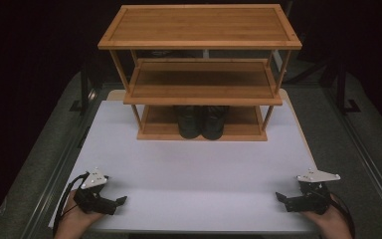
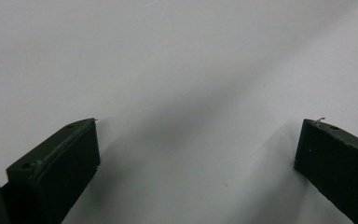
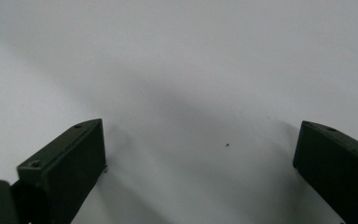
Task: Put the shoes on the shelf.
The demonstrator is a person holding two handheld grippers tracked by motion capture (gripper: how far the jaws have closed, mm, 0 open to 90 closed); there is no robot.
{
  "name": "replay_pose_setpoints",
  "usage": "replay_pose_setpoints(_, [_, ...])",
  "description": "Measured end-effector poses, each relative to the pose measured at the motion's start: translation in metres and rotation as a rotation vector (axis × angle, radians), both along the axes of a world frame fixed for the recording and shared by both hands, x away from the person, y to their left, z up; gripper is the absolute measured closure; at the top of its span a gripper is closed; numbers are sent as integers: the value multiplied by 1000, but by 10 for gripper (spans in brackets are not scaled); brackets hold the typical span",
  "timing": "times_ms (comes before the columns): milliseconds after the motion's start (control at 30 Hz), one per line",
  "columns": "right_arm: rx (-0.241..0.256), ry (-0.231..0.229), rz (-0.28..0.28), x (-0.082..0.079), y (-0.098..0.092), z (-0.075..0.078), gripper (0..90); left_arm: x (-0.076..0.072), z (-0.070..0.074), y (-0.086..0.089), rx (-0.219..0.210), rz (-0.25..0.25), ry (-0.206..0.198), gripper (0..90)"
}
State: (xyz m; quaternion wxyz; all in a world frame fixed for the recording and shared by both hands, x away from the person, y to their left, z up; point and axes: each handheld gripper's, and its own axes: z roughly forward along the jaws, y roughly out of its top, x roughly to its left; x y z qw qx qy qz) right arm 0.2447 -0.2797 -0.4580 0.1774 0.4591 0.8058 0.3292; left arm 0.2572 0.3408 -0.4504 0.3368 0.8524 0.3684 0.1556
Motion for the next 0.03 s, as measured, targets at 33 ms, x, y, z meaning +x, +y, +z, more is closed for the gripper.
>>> replay_pose_setpoints(33, [0,0,0,0,0,0,18,0,0,0,0,0,0,0])
